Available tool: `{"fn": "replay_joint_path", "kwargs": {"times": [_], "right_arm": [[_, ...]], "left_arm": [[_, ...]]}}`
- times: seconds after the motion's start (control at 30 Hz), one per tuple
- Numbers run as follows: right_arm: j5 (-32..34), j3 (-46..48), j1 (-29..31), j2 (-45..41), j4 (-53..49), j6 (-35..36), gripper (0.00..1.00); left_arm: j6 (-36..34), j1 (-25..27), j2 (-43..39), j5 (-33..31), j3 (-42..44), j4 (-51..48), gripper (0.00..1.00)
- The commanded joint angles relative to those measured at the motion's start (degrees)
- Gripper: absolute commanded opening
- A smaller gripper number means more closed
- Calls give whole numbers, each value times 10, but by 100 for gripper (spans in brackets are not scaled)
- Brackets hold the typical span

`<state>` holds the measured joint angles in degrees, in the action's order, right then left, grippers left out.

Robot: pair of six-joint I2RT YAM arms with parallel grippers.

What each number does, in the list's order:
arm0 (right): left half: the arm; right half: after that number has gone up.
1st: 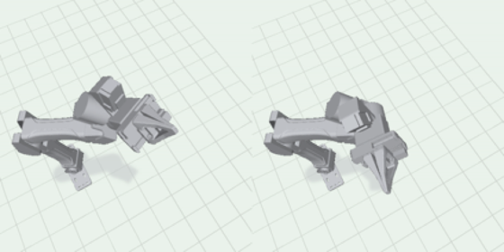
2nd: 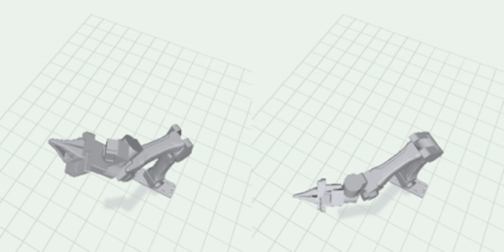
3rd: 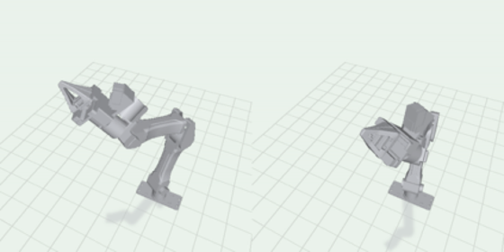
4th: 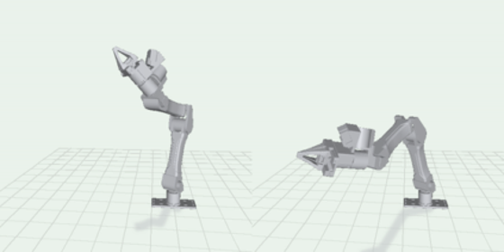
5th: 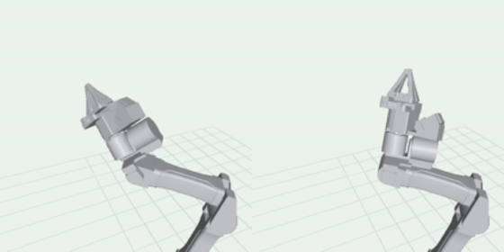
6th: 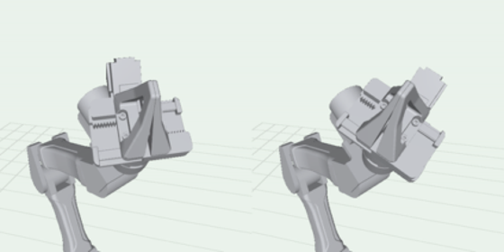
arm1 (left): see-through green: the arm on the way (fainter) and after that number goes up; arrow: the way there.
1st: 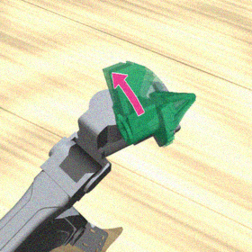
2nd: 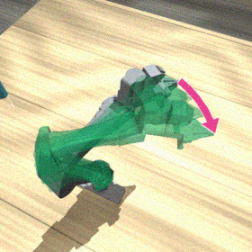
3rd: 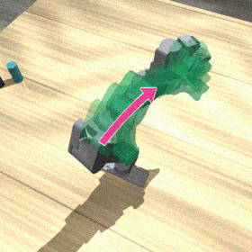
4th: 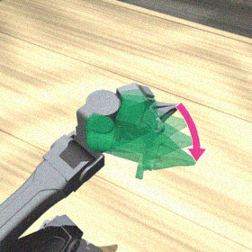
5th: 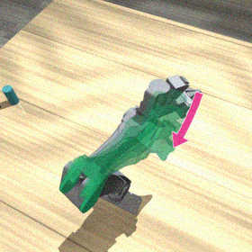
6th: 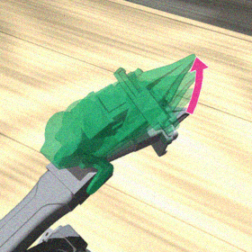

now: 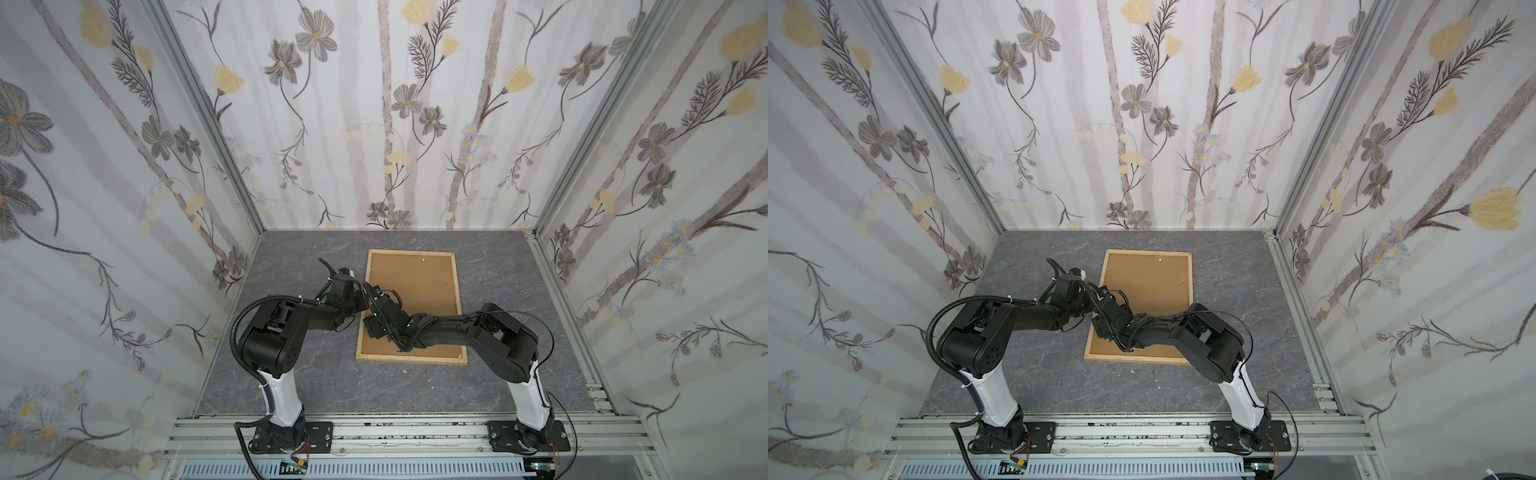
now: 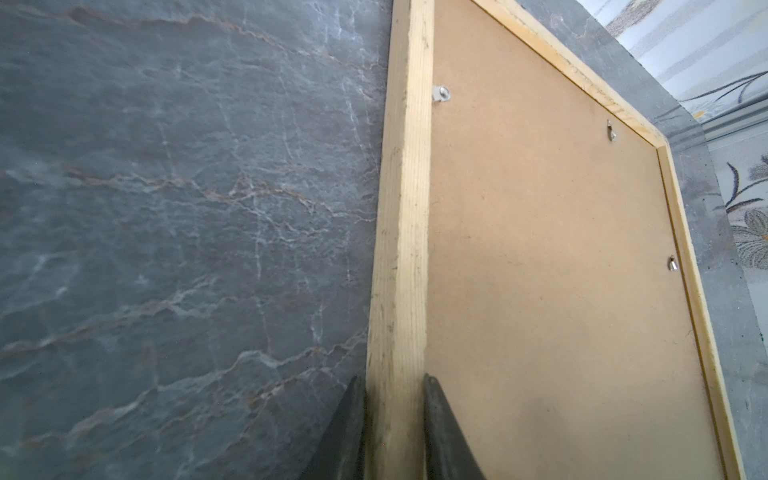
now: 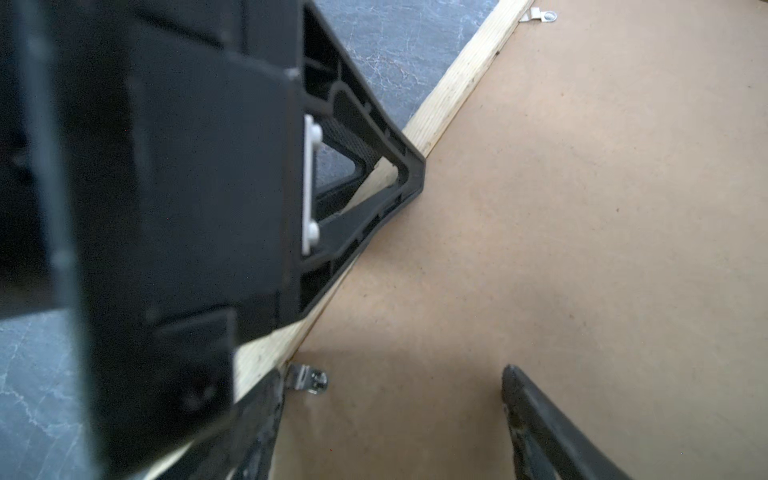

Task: Put the photo into the frame

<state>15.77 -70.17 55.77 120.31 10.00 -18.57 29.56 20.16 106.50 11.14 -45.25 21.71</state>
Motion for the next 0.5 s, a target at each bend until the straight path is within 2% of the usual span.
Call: {"fn": "replay_joint_path", "kwargs": {"times": [0.0, 0.47], "right_arm": [[24, 9, -7, 12, -71, -6, 81], [21, 3, -6, 20, -68, -16, 81]], "left_arm": [[1, 6, 16, 31, 9, -204, 23], [9, 8, 9, 32, 24, -194, 23]]}}
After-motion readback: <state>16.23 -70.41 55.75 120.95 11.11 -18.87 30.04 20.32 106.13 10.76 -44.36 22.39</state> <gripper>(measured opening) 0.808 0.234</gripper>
